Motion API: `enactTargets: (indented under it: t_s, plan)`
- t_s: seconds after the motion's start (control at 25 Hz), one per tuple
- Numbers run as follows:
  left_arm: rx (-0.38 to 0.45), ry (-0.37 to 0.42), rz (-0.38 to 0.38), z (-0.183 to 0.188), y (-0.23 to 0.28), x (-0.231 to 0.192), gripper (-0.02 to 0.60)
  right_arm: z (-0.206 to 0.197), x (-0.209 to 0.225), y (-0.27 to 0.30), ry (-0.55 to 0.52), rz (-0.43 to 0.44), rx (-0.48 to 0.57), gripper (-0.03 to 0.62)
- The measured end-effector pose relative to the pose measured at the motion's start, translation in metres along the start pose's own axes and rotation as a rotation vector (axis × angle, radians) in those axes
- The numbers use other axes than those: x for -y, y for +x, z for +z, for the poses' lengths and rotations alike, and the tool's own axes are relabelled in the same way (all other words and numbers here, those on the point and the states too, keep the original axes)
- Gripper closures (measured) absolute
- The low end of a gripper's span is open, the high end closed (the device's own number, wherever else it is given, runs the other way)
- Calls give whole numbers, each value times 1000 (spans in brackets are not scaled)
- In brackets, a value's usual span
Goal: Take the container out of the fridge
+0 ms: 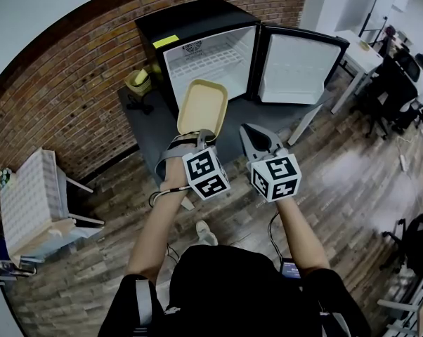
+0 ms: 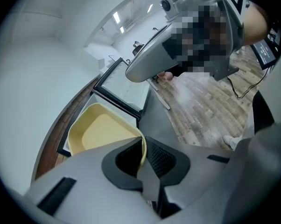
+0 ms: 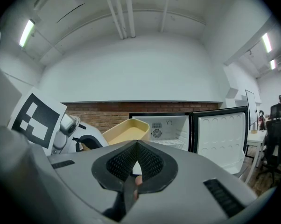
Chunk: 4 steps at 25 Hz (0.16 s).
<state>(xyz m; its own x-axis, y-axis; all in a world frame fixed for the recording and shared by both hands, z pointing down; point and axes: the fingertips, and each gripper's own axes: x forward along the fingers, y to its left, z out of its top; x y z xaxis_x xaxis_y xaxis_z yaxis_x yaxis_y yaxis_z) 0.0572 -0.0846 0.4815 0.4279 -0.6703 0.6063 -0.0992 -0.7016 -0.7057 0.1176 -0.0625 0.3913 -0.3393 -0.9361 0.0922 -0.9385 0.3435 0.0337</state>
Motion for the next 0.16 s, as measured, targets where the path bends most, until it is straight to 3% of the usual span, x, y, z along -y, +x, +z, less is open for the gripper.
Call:
enactTargets:
  t_s: [0.16]
  plan:
    - [-2, -2, 3, 2, -6, 5, 546, -1, -3, -8, 2, 3, 1, 554]
